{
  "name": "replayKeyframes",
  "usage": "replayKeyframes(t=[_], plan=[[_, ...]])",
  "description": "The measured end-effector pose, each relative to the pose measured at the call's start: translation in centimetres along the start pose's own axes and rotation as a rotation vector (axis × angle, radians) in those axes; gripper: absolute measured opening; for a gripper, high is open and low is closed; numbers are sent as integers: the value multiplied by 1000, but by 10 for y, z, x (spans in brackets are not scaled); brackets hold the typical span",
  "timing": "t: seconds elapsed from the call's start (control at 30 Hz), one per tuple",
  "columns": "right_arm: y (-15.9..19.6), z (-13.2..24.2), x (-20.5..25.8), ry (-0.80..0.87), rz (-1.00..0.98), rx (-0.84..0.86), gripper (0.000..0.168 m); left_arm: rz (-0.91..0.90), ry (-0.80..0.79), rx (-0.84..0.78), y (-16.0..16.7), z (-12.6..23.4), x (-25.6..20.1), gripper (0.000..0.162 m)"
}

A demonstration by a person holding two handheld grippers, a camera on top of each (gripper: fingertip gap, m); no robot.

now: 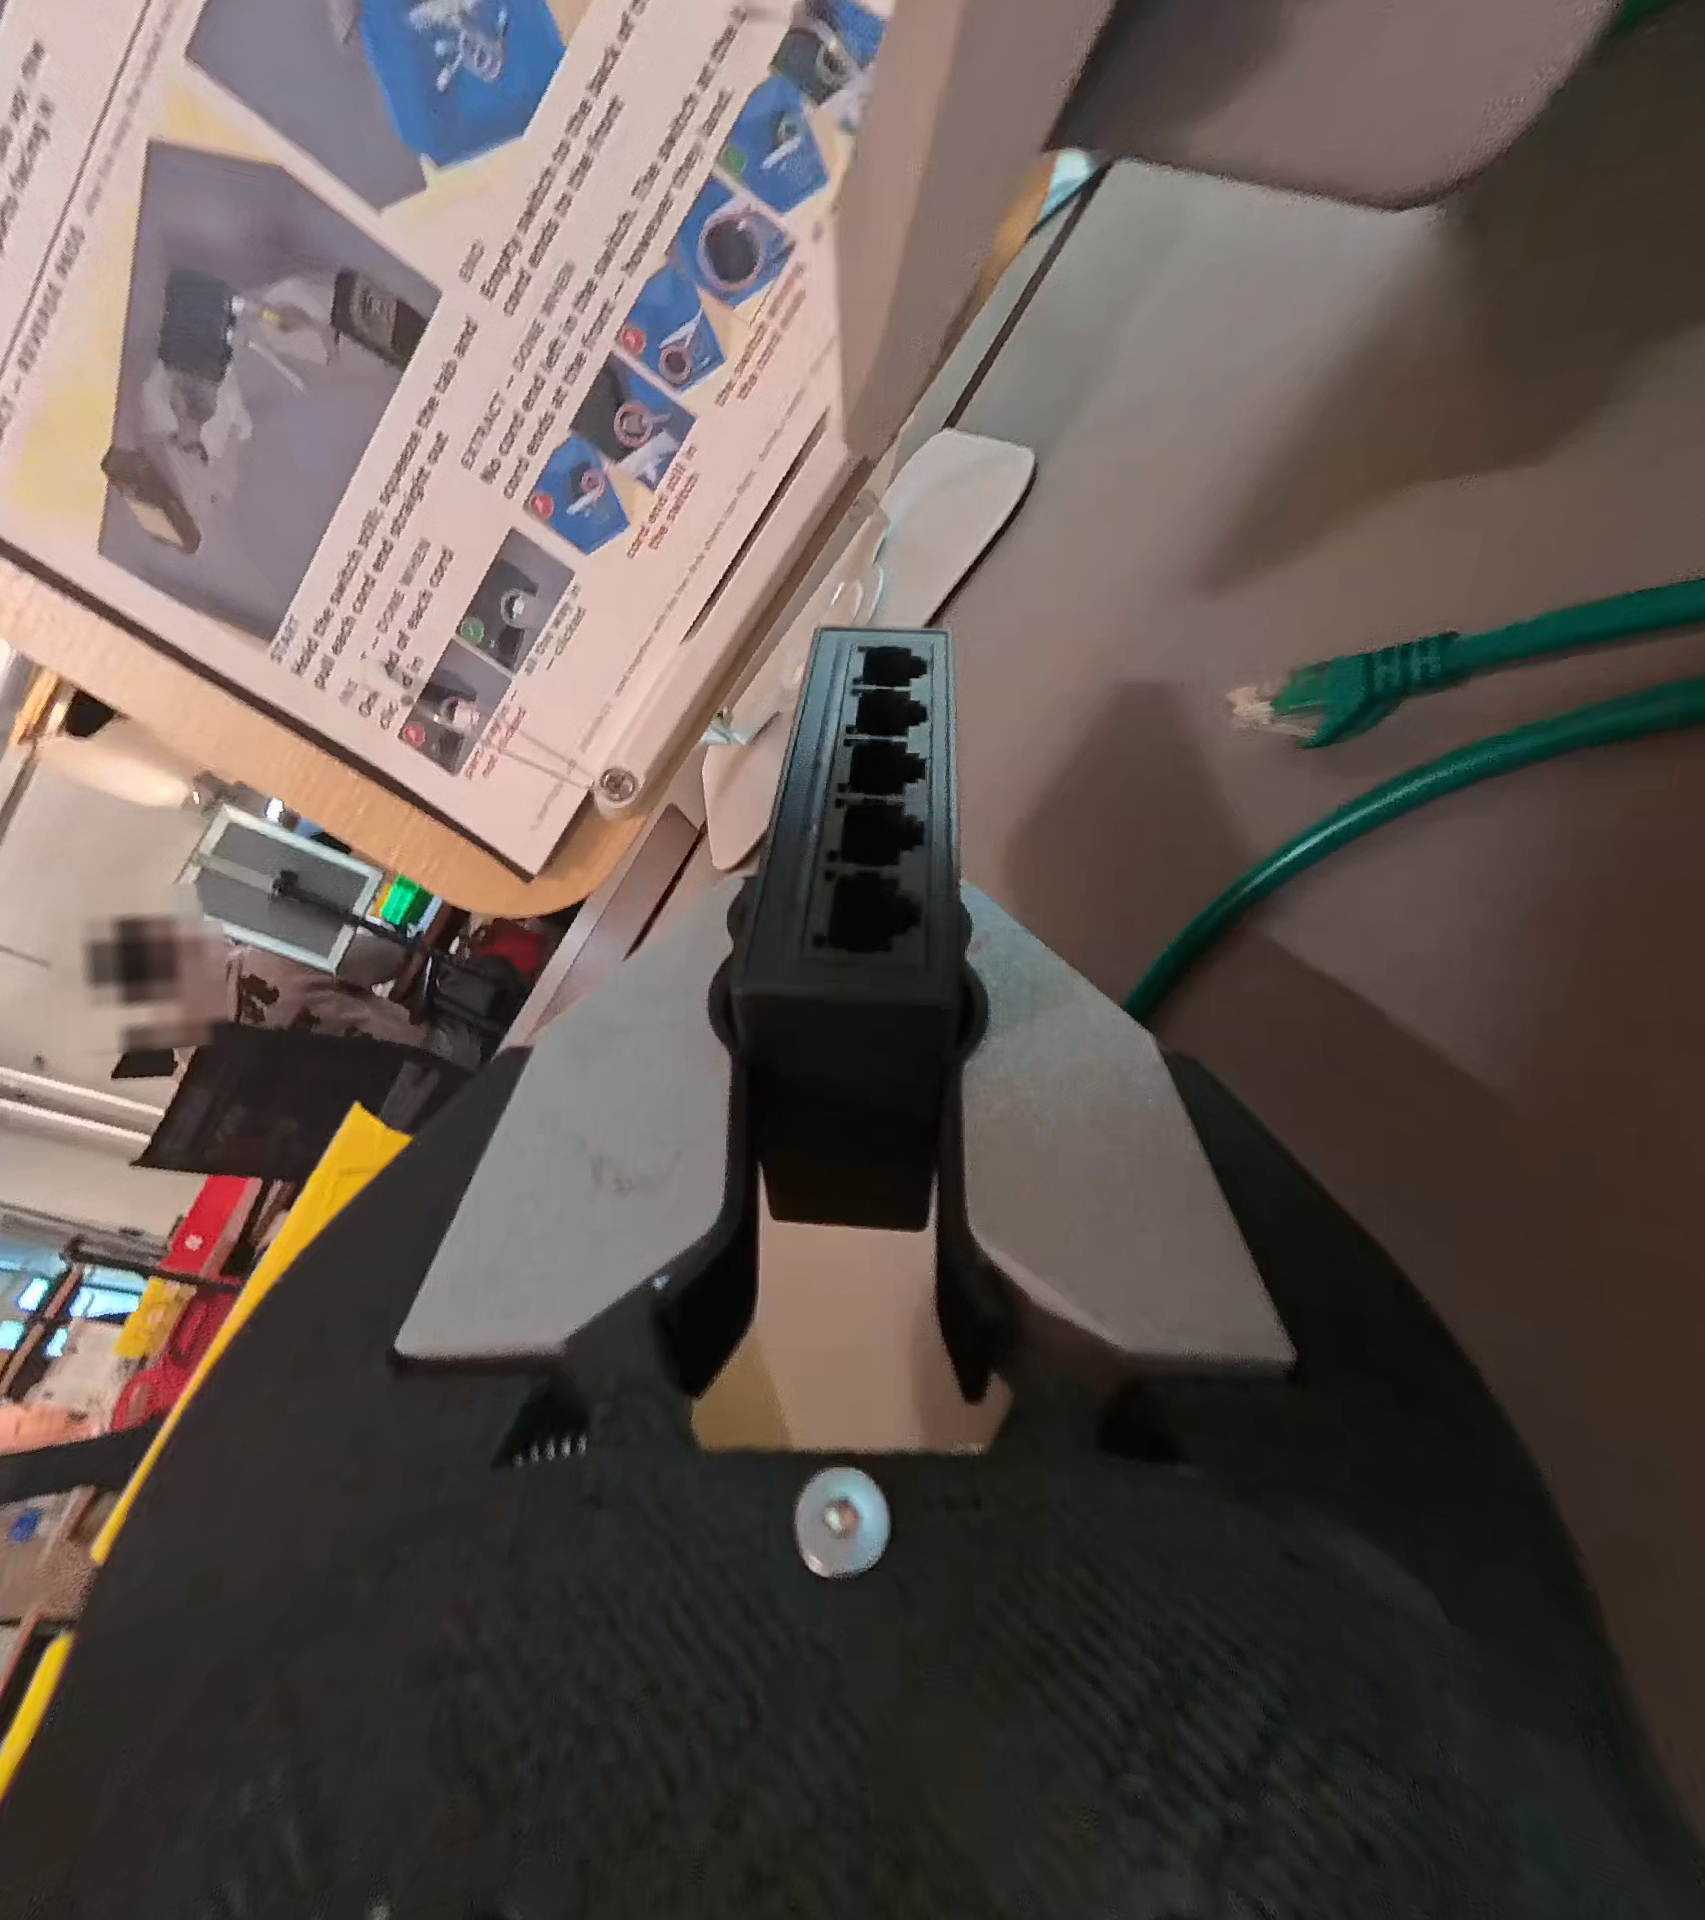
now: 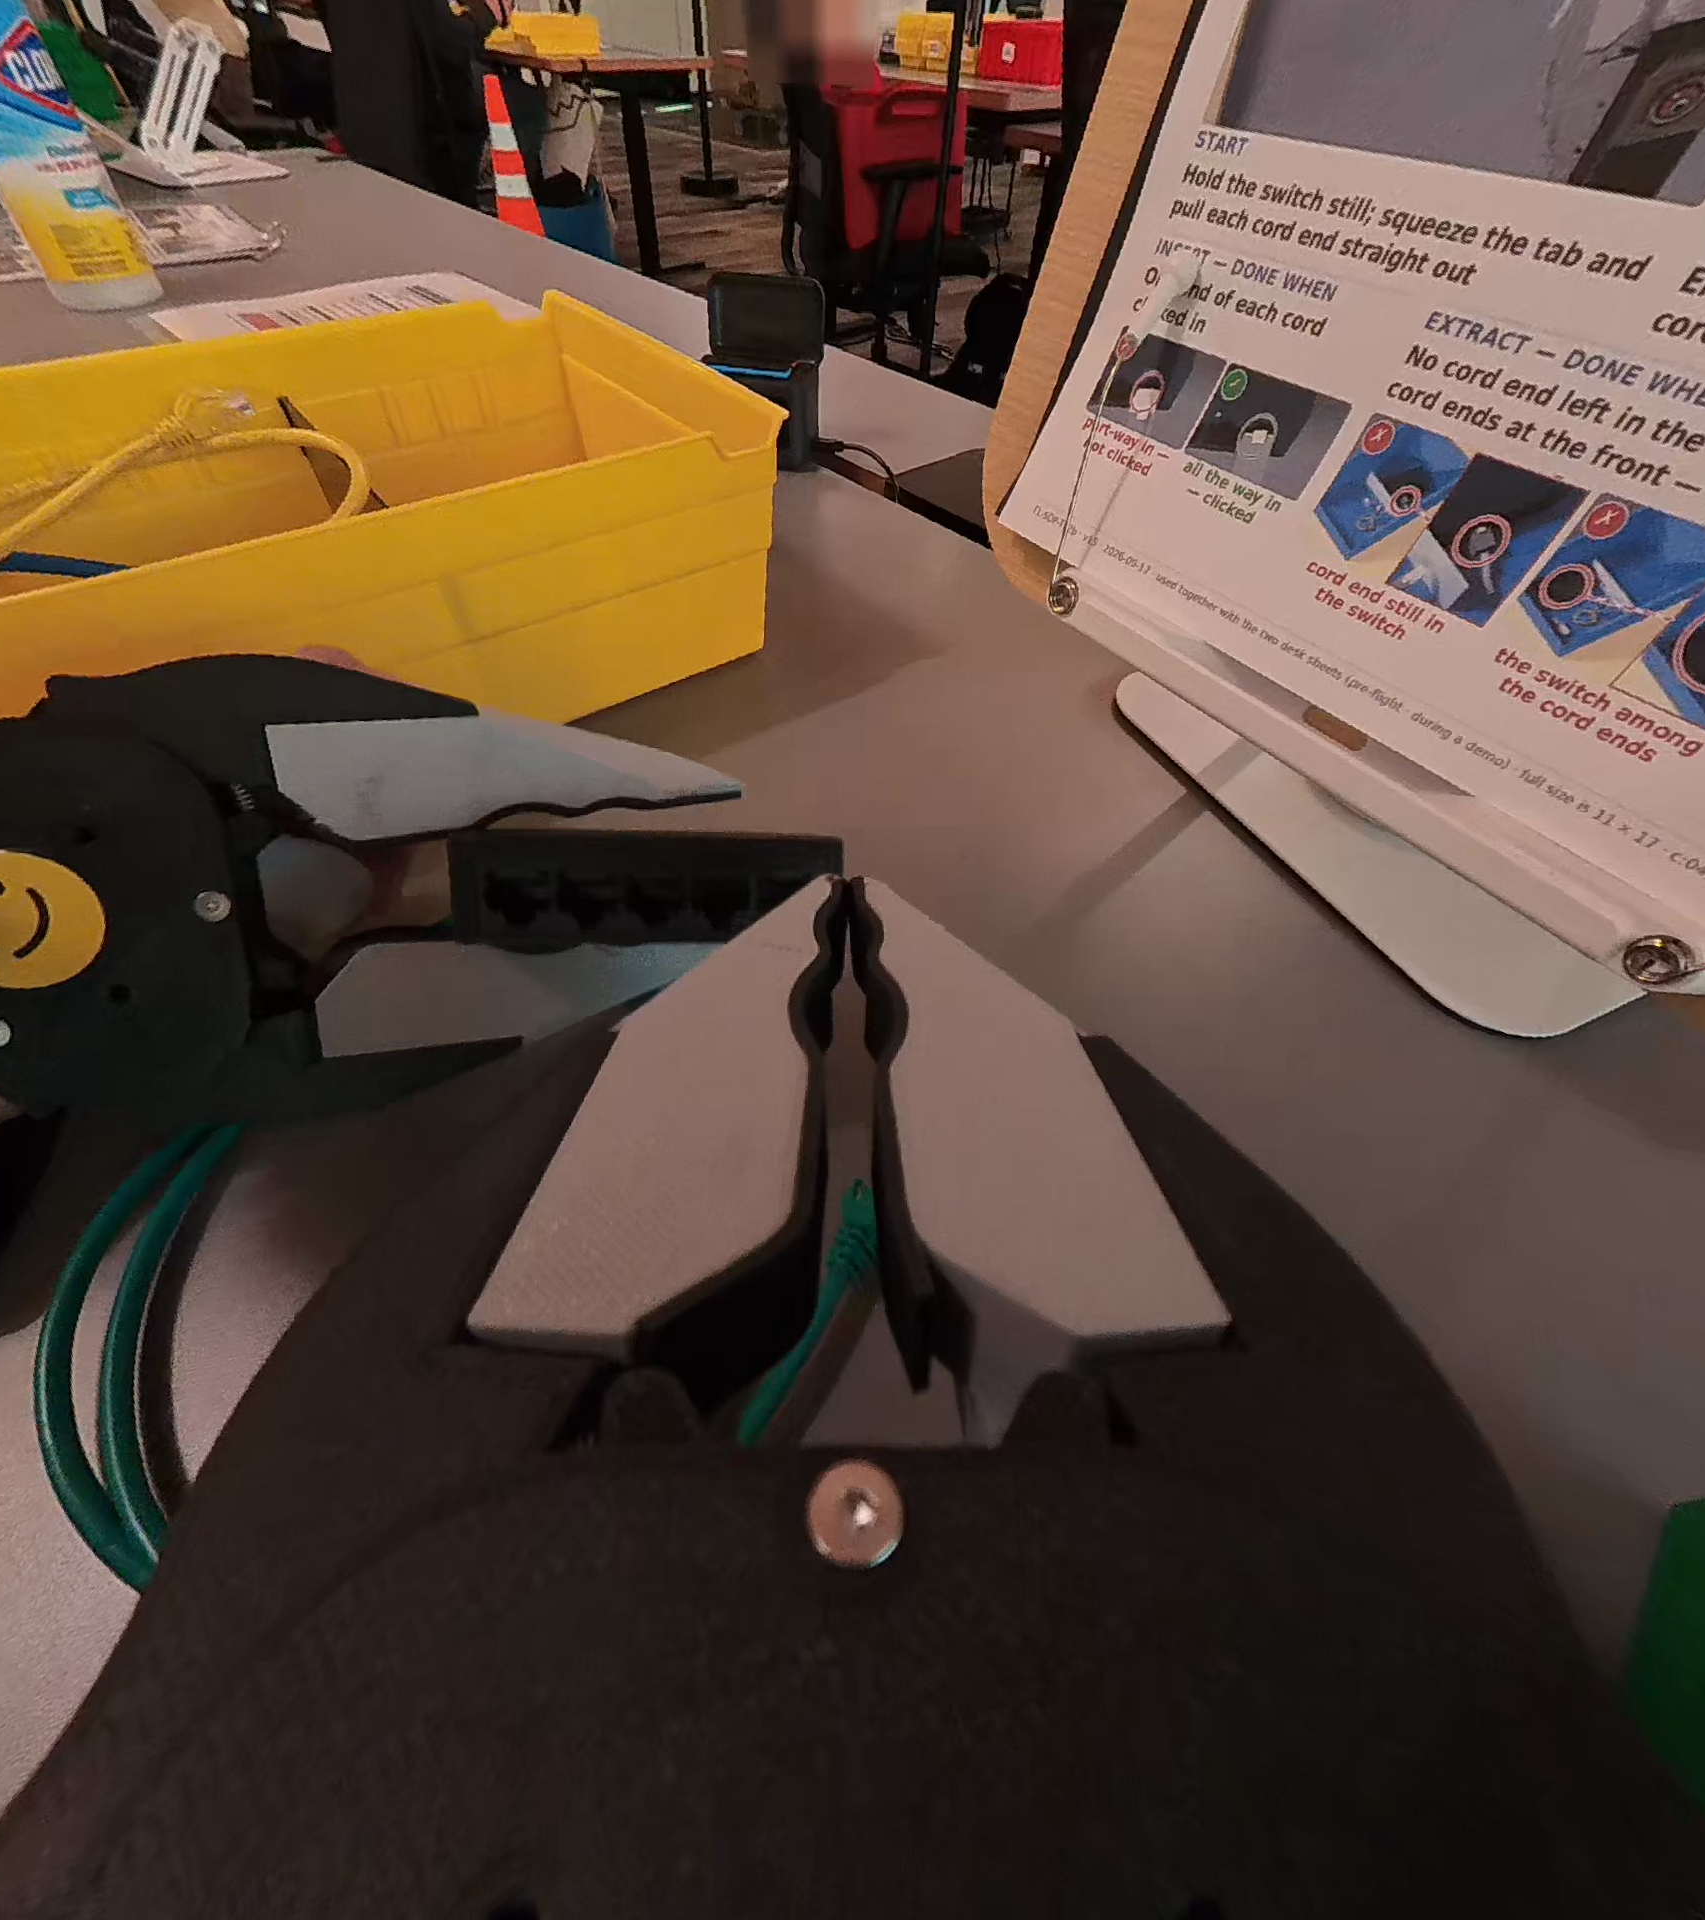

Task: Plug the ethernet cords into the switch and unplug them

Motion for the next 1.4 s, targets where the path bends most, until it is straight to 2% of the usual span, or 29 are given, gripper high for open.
replayKeyframes(t=[0.37,0.57,0.8,0.9,1.07,1.2,1.4], plan=[[3,-3,6,-42,3,21,0,136,-96,41,9,4,17,33],[11,-10,2,-29,-17,123,0,238,-132,64,18,6,27,32],[19,-19,7,-143,-80,201,22,301,-136,73,22,9,33,32],[24,-24,17,-198,-45,248,25,308,-129,58,22,9,33,32],[33,-32,27,-119,88,327,23,281,-137,13,17,11,32,32],[38,-36,23,-76,76,372,25,281,-132,-4,16,12,32,32],[41,-38,23,-98,44,395,35,278,-146,-9,14,15,32,32]])
Point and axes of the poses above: each gripper's, where its closed fingertips meet, z back along the fingers, y out of its underside, x = y × z across the jaws, the point moved 10 cm from there along z, back along the fingers, and after that the axes turned 9 degrees about y, right-handed, at the moved point
